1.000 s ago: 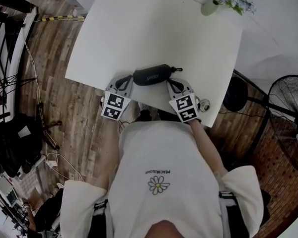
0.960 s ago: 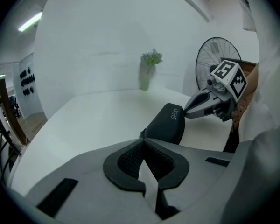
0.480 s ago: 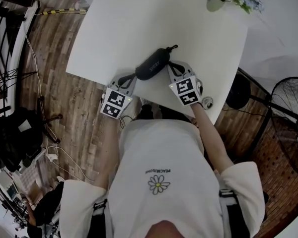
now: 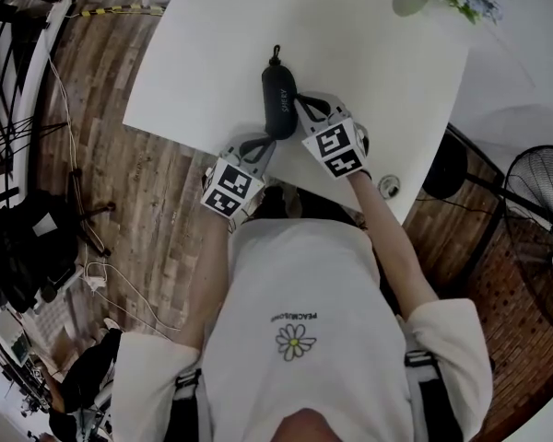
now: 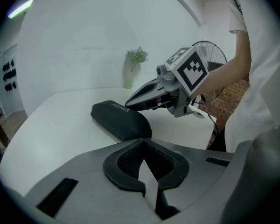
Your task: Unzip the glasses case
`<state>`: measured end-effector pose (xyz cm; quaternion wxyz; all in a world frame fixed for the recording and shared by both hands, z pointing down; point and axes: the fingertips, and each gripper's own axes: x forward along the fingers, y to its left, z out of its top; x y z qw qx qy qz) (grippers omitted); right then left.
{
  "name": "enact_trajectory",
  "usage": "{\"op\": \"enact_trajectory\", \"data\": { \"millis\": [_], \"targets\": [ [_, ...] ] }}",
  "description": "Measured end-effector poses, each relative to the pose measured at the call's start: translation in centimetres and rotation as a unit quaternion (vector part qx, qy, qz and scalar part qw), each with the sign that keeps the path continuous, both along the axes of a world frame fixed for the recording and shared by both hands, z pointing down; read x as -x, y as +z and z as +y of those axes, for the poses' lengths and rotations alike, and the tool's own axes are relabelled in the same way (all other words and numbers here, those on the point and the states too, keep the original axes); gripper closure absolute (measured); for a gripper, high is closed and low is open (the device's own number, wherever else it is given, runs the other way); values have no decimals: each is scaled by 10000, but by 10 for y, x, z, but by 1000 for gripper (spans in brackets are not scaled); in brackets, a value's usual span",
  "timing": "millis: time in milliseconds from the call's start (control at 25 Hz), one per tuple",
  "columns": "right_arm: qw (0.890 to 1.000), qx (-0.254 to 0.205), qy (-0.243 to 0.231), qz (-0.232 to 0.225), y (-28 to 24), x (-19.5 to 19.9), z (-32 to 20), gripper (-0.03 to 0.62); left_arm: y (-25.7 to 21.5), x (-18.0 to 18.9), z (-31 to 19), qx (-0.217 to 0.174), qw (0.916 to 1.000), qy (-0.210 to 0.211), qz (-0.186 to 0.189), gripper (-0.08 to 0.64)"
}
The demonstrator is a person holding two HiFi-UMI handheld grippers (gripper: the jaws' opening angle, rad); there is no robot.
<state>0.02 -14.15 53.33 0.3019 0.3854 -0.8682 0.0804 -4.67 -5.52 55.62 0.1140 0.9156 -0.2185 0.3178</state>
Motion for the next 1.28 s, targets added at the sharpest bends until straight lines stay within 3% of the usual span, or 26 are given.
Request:
{"op": "enact_trajectory", "data": {
  "millis": [440, 560, 720, 800, 920, 1000, 1160, 1280],
  "targets": [
    [9993, -22, -348, -158, -10, 19, 12, 584, 6, -49, 20, 113, 9978, 661, -7, 545],
    [9995, -67, -299, -102, -15, 14, 14, 584, -6, -60, 17, -26, 9970, 758, 165, 545],
    [9989, -230, 190, -358, -39, -7, 14, 584, -56, -56, -11, -485, 9951, 445, 731, 545],
    [9957, -224, 585, -679, -53, -19, 18, 584, -78, -42, -35, -794, 9936, 215, 768, 545],
    [9838, -1, 1296, -1241, -59, -33, 36, 584, -88, -24, -67, -1075, 9931, 139, 450, 545],
    [9749, 235, 1630, -1500, -53, -32, 53, 573, -79, -18, -84, -999, 9946, 182, 229, 545],
    [9657, 730, 2003, -1482, -29, -6, 82, 415, -64, -16, -90, -752, 9961, 455, 62, 545],
    [9634, 951, 2111, -1351, -14, 14, 93, 396, -58, -23, -80, -766, 9941, 761, -100, 545]
  ]
}}
